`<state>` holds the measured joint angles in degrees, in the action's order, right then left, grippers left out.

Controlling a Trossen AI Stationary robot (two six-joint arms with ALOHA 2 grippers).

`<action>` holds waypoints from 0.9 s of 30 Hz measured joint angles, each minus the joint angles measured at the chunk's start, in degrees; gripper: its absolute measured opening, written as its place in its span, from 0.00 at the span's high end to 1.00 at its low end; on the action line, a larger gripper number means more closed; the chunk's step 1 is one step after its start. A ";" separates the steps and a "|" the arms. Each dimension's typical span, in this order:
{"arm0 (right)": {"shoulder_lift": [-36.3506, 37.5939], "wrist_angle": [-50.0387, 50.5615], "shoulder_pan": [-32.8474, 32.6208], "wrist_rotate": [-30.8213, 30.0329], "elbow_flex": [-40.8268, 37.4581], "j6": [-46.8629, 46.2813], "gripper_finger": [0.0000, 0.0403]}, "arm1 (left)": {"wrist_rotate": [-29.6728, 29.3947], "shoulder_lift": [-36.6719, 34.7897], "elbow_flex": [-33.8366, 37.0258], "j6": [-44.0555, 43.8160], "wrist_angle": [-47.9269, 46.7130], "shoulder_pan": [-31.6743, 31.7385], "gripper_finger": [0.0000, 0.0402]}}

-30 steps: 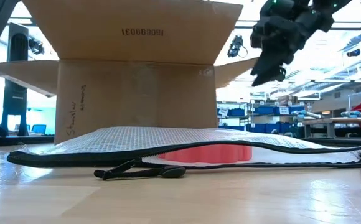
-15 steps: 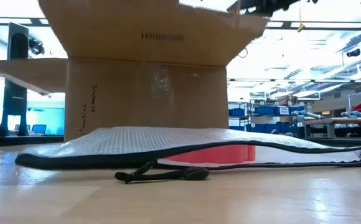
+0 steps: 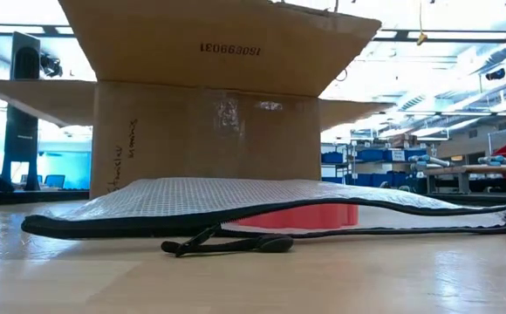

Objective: Unpack boxes
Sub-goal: Put the white bottle into the white zip bag

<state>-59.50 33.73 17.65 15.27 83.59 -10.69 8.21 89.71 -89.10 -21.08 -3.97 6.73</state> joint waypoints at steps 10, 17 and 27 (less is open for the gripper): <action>-8.03 -9.41 -11.28 -0.19 -0.11 -5.62 0.33 | -8.65 2.25 -0.02 -0.35 1.25 -6.26 0.80; -11.75 -9.81 -12.31 -0.60 -0.20 -6.13 0.40 | -10.14 2.28 -0.04 0.82 1.67 -7.13 0.80; -12.32 -11.20 -12.75 -1.99 -0.22 -3.87 0.73 | -10.17 2.26 -0.02 1.32 1.67 -7.18 0.80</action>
<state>-71.82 22.53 4.90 13.28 83.37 -14.56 -1.96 91.96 -89.12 -19.77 -2.29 -0.45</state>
